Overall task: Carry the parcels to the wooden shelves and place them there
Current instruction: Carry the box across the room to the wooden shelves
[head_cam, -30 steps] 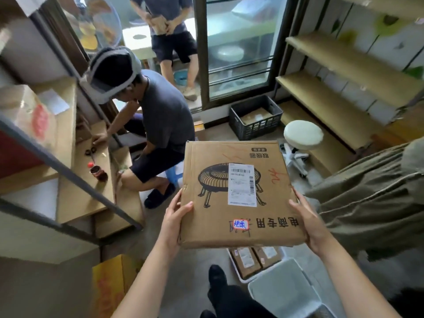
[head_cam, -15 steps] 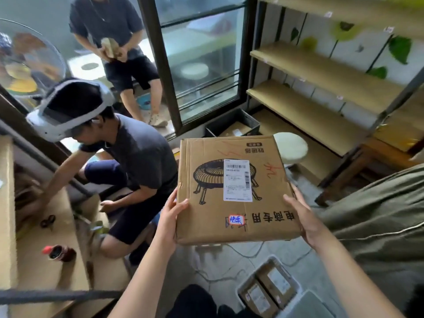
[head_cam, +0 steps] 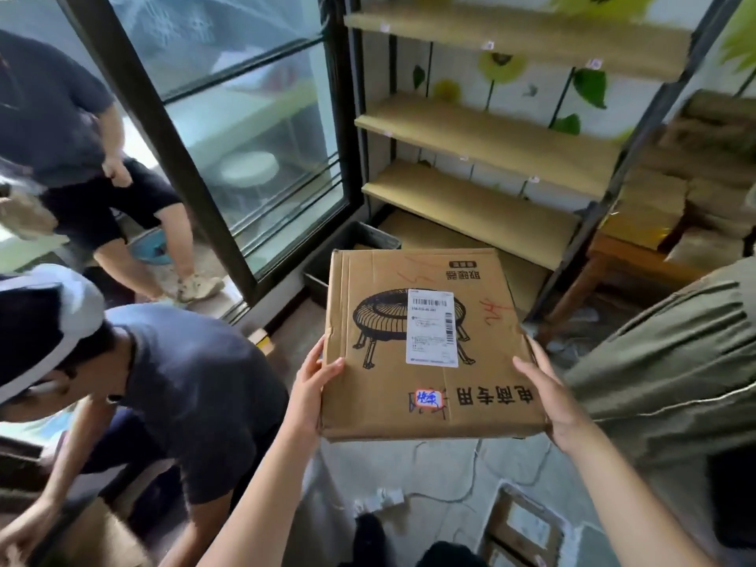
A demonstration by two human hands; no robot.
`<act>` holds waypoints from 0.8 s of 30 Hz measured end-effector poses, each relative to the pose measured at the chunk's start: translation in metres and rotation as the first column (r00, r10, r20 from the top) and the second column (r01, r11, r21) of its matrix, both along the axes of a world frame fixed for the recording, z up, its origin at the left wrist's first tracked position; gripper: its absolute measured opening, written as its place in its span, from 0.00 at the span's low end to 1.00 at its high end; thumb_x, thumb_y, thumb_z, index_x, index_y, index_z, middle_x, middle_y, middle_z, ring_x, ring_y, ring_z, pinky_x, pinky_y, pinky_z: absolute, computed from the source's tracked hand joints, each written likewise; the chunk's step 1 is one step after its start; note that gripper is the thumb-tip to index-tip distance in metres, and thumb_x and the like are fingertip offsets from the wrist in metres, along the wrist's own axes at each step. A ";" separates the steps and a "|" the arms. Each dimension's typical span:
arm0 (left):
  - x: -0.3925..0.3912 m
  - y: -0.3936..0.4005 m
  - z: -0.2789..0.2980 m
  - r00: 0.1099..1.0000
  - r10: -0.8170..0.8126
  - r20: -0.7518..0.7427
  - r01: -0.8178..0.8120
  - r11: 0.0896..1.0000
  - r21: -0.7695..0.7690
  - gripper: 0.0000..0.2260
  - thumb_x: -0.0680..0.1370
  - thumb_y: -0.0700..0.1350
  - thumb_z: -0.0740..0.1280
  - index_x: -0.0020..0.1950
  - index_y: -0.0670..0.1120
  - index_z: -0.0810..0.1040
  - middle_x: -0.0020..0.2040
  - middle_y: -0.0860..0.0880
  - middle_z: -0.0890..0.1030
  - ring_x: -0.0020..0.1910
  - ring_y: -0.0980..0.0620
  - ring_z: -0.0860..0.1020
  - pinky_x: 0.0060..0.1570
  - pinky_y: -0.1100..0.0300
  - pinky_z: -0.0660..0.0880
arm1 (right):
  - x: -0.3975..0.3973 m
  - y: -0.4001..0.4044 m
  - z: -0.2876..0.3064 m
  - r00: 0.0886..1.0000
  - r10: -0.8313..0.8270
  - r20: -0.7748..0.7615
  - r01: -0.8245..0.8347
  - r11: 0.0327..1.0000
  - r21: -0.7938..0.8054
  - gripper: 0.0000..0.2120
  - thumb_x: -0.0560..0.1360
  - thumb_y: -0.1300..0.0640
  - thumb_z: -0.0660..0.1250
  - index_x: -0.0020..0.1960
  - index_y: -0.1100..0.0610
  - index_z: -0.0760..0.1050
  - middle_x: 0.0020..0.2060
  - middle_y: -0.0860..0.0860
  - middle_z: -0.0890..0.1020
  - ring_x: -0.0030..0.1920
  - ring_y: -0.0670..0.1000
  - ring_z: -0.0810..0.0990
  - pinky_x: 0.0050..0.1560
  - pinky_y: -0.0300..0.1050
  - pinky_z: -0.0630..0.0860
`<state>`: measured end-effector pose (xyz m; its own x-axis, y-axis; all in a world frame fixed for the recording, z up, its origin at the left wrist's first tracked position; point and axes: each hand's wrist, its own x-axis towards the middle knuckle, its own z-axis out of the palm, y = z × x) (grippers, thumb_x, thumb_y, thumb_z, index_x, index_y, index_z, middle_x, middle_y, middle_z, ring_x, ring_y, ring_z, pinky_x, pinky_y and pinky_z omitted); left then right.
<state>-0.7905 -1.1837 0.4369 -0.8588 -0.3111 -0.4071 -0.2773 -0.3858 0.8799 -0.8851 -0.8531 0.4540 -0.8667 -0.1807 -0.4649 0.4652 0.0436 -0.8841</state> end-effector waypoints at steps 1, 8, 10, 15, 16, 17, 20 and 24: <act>-0.010 -0.006 0.001 1.000 -0.019 0.009 0.019 1.000 0.005 0.29 0.71 0.51 0.73 0.72 0.59 0.73 0.63 0.43 0.83 0.62 0.36 0.80 0.62 0.34 0.75 | -0.003 -0.005 0.002 1.000 -0.019 -0.002 0.019 1.000 0.000 0.29 0.79 0.49 0.63 0.77 0.39 0.58 0.63 0.52 0.79 0.59 0.56 0.80 0.60 0.60 0.76; -0.081 -0.017 0.011 0.994 -0.108 0.017 0.108 0.994 0.031 0.29 0.70 0.50 0.71 0.72 0.57 0.73 0.61 0.44 0.84 0.58 0.39 0.81 0.49 0.46 0.81 | -0.037 -0.018 0.011 0.990 -0.142 -0.012 0.142 0.989 0.026 0.27 0.80 0.50 0.63 0.76 0.39 0.59 0.63 0.51 0.79 0.59 0.55 0.80 0.60 0.61 0.76; -0.107 -0.018 0.010 0.991 -0.130 0.021 0.129 0.990 0.048 0.28 0.70 0.49 0.71 0.71 0.58 0.74 0.61 0.44 0.84 0.59 0.38 0.81 0.53 0.43 0.80 | -0.055 -0.018 0.011 0.986 -0.165 -0.014 0.166 0.985 0.050 0.27 0.79 0.48 0.63 0.75 0.37 0.58 0.63 0.51 0.79 0.59 0.55 0.80 0.60 0.62 0.76; -0.173 -0.015 0.005 0.990 -0.143 0.017 0.141 0.987 0.078 0.26 0.71 0.47 0.72 0.69 0.57 0.76 0.61 0.44 0.84 0.59 0.37 0.81 0.57 0.39 0.78 | -0.113 -0.013 0.002 0.983 -0.182 -0.003 0.182 0.982 0.058 0.28 0.78 0.46 0.64 0.75 0.35 0.58 0.64 0.51 0.79 0.60 0.56 0.80 0.61 0.64 0.75; -0.192 -0.013 0.005 0.990 -0.137 0.021 0.135 0.988 0.070 0.26 0.70 0.47 0.72 0.69 0.57 0.76 0.61 0.44 0.84 0.60 0.36 0.81 0.57 0.39 0.78 | -0.131 -0.012 0.000 0.983 -0.183 -0.005 0.183 0.982 0.055 0.28 0.78 0.45 0.64 0.75 0.35 0.59 0.64 0.51 0.79 0.60 0.56 0.80 0.61 0.65 0.75; -0.210 -0.012 0.004 0.991 -0.136 0.017 0.135 0.988 0.070 0.26 0.70 0.47 0.72 0.69 0.57 0.77 0.61 0.43 0.84 0.59 0.37 0.81 0.57 0.39 0.78 | -0.148 -0.010 -0.002 0.984 -0.180 -0.006 0.180 0.982 0.051 0.28 0.77 0.45 0.64 0.75 0.35 0.59 0.64 0.51 0.79 0.60 0.56 0.80 0.61 0.65 0.75; -0.268 -0.003 0.005 0.990 -0.136 0.033 0.134 0.989 0.068 0.26 0.70 0.46 0.72 0.67 0.57 0.77 0.60 0.42 0.85 0.57 0.37 0.81 0.57 0.37 0.78 | -0.206 -0.002 -0.007 0.988 -0.155 -0.010 0.155 0.987 0.043 0.30 0.76 0.43 0.65 0.75 0.34 0.59 0.64 0.50 0.79 0.60 0.55 0.81 0.60 0.65 0.76; -0.344 0.016 0.013 0.991 -0.132 0.036 0.130 0.990 0.061 0.28 0.69 0.46 0.72 0.70 0.56 0.76 0.57 0.44 0.86 0.56 0.39 0.82 0.57 0.39 0.78 | -0.282 0.012 0.002 0.985 -0.174 -0.017 0.175 0.984 0.029 0.27 0.79 0.47 0.63 0.75 0.36 0.58 0.62 0.48 0.79 0.58 0.53 0.80 0.57 0.58 0.78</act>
<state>-1.1348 -1.1680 0.4501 -0.8730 -0.1719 -0.4563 -0.3635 -0.3944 0.8440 -1.1672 -0.8407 0.4558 -0.8902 -0.0119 -0.4553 0.4554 -0.0099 -0.8902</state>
